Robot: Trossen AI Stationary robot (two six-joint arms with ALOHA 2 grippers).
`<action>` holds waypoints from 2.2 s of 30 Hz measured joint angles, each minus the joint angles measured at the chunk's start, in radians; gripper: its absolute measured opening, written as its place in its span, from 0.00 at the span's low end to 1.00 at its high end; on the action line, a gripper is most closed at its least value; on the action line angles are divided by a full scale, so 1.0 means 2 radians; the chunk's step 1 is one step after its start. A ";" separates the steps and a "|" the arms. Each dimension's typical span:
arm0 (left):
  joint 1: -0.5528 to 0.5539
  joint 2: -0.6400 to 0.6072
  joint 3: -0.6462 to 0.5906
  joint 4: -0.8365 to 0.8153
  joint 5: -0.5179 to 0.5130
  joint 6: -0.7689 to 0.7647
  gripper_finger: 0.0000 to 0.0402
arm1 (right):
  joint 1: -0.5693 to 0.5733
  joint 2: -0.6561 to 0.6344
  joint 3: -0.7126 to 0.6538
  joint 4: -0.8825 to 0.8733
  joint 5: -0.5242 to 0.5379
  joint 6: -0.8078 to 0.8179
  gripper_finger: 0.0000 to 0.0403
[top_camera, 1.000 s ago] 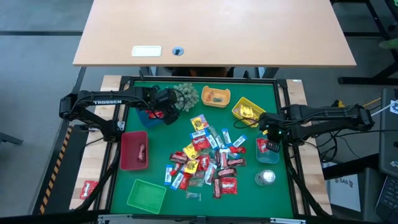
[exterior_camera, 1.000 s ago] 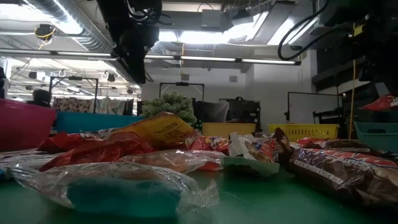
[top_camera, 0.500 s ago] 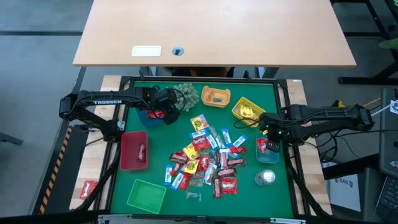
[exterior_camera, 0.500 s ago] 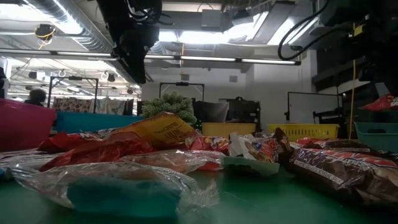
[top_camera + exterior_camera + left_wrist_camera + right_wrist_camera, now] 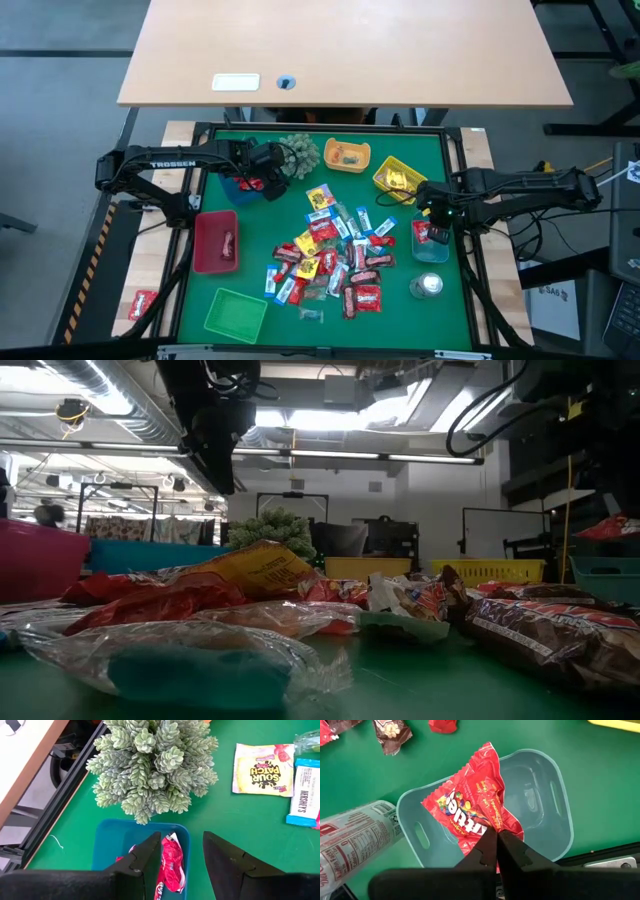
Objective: Sort candy
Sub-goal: Put the red candy into the gray bin, then put the white-blue chocolate into the green bin
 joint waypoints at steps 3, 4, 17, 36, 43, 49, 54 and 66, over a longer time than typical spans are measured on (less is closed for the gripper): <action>0.000 0.000 0.000 0.000 0.000 0.000 0.33 | 0.000 0.000 0.000 0.000 0.000 0.000 0.01; 0.000 0.000 0.000 0.000 0.000 0.000 0.33 | 0.000 0.000 0.000 0.000 0.000 0.000 0.01; 0.000 0.000 0.000 0.000 0.002 0.000 0.33 | 0.000 0.000 0.000 0.000 -0.022 0.000 0.16; 0.000 0.000 0.000 0.027 0.020 0.000 0.33 | 0.000 0.000 0.000 0.072 -0.012 -0.001 0.40; 0.000 0.001 0.000 0.098 0.053 0.017 0.34 | 0.000 0.003 0.000 0.196 0.010 -0.001 0.40; -0.003 0.001 0.000 0.141 0.148 0.029 0.37 | 0.000 0.005 0.000 0.283 0.013 -0.005 0.40; -0.026 0.003 0.000 0.147 0.169 0.026 0.41 | 0.000 0.005 0.000 0.308 0.013 -0.012 0.40; -0.092 0.106 0.000 0.229 0.157 0.022 0.50 | 0.000 0.011 0.000 0.316 0.014 -0.012 0.40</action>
